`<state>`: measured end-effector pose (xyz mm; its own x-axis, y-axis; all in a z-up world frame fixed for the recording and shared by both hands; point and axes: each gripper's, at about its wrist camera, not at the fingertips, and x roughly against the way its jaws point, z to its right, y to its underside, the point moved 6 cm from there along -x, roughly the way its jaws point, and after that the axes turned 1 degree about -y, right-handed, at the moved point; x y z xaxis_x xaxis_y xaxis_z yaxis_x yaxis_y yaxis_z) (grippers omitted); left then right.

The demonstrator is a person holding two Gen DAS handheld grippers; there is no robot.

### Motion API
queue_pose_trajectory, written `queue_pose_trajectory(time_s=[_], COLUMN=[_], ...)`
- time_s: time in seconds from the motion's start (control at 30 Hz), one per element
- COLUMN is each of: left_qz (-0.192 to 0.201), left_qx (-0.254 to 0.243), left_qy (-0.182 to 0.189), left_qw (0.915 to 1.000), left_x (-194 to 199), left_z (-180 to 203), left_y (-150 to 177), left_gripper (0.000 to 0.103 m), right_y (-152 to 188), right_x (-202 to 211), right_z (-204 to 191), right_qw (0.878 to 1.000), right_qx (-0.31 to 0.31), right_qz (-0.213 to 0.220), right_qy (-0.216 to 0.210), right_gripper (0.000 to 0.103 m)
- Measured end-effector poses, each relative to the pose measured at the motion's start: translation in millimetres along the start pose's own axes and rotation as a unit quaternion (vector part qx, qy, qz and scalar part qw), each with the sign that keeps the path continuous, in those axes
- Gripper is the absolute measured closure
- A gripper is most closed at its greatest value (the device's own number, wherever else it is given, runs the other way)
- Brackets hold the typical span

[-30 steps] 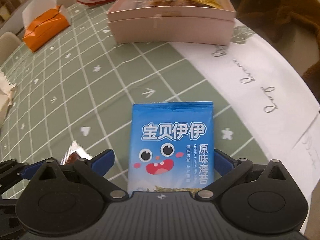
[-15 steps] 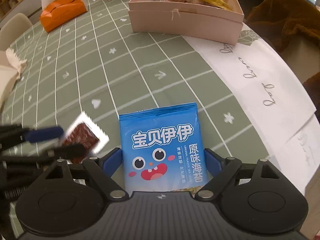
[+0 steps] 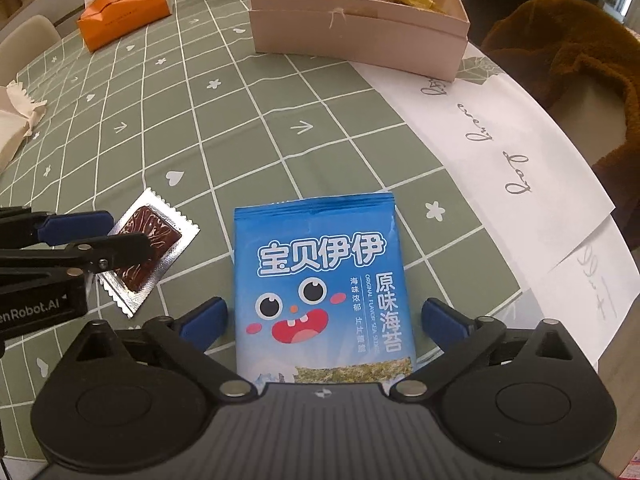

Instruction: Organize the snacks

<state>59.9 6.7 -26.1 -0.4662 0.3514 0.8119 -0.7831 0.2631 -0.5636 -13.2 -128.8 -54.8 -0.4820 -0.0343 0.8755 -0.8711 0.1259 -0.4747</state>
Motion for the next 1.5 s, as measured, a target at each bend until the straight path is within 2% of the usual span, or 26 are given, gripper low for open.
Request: queue_pose_trajectory(time_s=[0.03,0.13,0.2,0.3,0.33,0.57,0.67,0.8,0.87,0.93,1.0,1.07,1.17,1.2,1.3,1.33,1.37,1.43,1.5], left_qz=[0.0,-0.002,-0.002,-0.002,-0.003,-0.018,-0.008,-0.001,-0.009,0.001,0.003,-0.013,-0.028,-0.029,-0.043,-0.045,-0.041,-0.029,-0.028], left_qx=[0.002,0.009,0.01,0.007,0.006,0.032,0.007,-0.06,-0.057,-0.043,-0.06,-0.099,-0.166,-0.178,-0.183,-0.181,-0.171,-0.139,-0.121], left_qy=[-0.006,-0.006,-0.007,-0.013,-0.014,0.003,0.012,0.01,0.007,0.01,0.012,-0.006,-0.047,-0.051,-0.023,-0.017,-0.014,-0.021,-0.055], left_qw=[1.0,0.9999,0.9999,0.9999,0.9999,0.9993,0.9999,0.9982,0.9983,0.999,0.9981,0.995,0.9845,0.9823,0.9818,0.9824,0.9843,0.9896,0.9908], left_x=[1,2,3,3,3,1,1,2,3,10,15,10,-3,-4,-8,-9,-9,-5,-5], left_z=[-1,-2,-1,0,1,-7,-5,7,7,10,23,38,59,63,75,76,74,67,54], left_y=[1,4,5,5,5,0,2,6,3,-1,-4,-2,7,9,14,14,13,9,5], left_gripper=[0.072,0.077,0.077,0.077,0.077,0.077,0.077,0.077,0.076,0.076,0.076,0.072,0.069,0.059,0.031,0.028,0.028,0.035,0.035], right_y=[1,2,3,3,4,5,7,9,9,9,10,11,11,10,2,0,-2,-4,-3], right_x=[0,1,2,6,8,8,8,7,7,7,8,10,15,18,28,30,32,34,36], right_z=[0,0,0,-2,-4,-2,1,9,12,16,22,30,43,47,59,61,64,69,70], right_qw=[1.0,1.0,1.0,1.0,1.0,0.999,0.999,0.999,0.999,0.999,0.999,0.999,0.998,0.998,0.996,0.996,0.996,0.995,0.995], right_qx=[0.001,0.001,0.001,0.01,0.016,0.027,0.026,0.017,0.014,0.011,0.003,-0.009,-0.033,-0.04,-0.055,-0.058,-0.06,-0.064,-0.068], right_qz=[0.003,0.01,0.009,0.013,0.014,0.022,0.025,0.032,0.035,0.035,0.033,0.033,0.035,0.039,0.055,0.059,0.063,0.065,0.064], right_qy=[0.0,0.0,-0.001,-0.008,-0.012,-0.016,-0.016,-0.013,-0.014,-0.016,-0.014,-0.019,-0.031,-0.035,-0.037,-0.037,-0.035,-0.034,-0.041], right_gripper=[0.0,0.0,0.001,0.012,0.013,0.012,0.008,0.005,0.005,0.005,0.005,0.005,0.005,0.005,0.005,0.005,0.005,0.005,0.005])
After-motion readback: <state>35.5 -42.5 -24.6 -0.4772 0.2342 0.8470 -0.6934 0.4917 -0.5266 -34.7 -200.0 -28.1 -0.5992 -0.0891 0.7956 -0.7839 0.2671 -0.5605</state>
